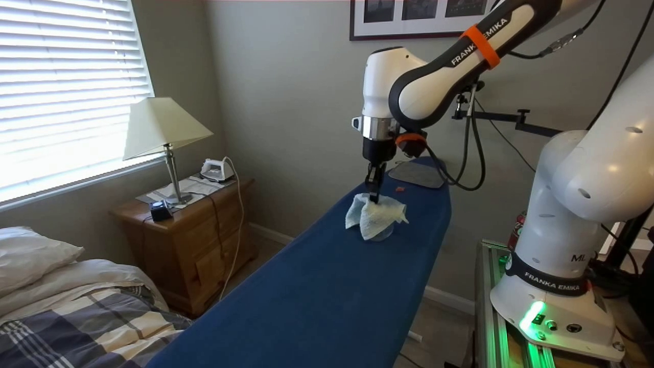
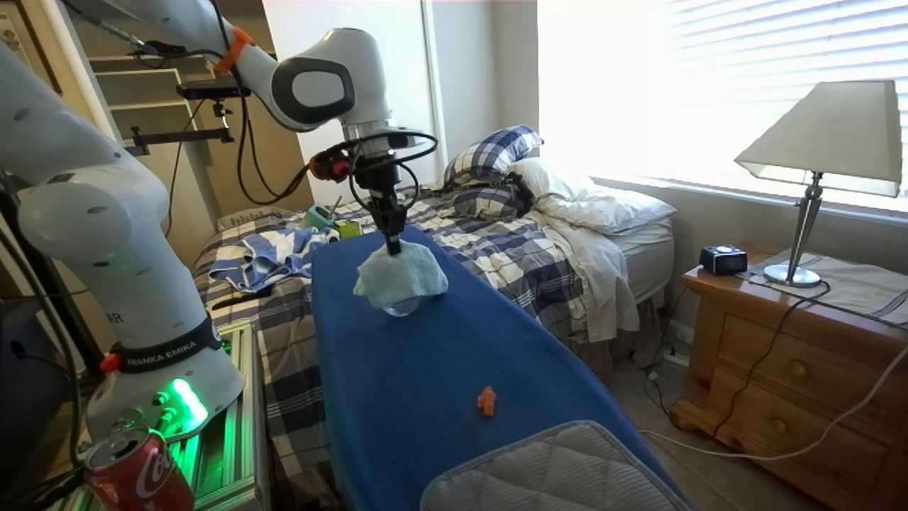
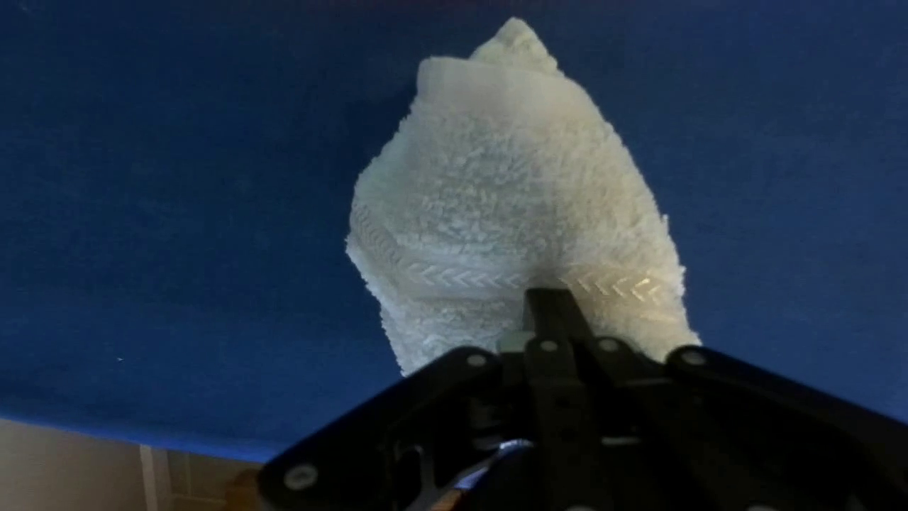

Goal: Put the towel over the glass cup then push the towel into the glass cup.

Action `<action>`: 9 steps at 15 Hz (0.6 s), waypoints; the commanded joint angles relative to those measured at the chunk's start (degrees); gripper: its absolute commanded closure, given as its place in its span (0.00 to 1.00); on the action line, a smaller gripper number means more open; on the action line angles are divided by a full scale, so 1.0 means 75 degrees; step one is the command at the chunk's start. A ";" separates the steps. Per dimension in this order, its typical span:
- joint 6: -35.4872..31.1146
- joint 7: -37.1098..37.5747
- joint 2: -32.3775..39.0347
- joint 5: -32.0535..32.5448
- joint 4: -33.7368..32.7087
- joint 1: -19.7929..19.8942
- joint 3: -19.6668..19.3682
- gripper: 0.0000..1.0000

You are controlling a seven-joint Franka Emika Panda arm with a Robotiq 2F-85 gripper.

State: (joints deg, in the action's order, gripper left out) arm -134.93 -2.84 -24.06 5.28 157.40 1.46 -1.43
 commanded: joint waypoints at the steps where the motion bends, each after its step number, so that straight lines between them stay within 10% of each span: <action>1: -0.0537 -0.0264 0.0513 -0.0055 -0.0007 -0.0003 -0.0129 1.00; 9: -0.1494 -0.0771 0.1701 -0.0015 -0.0040 0.0079 -0.0310 1.00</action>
State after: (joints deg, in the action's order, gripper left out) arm -143.40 -6.12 -14.81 5.45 157.12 1.83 -2.85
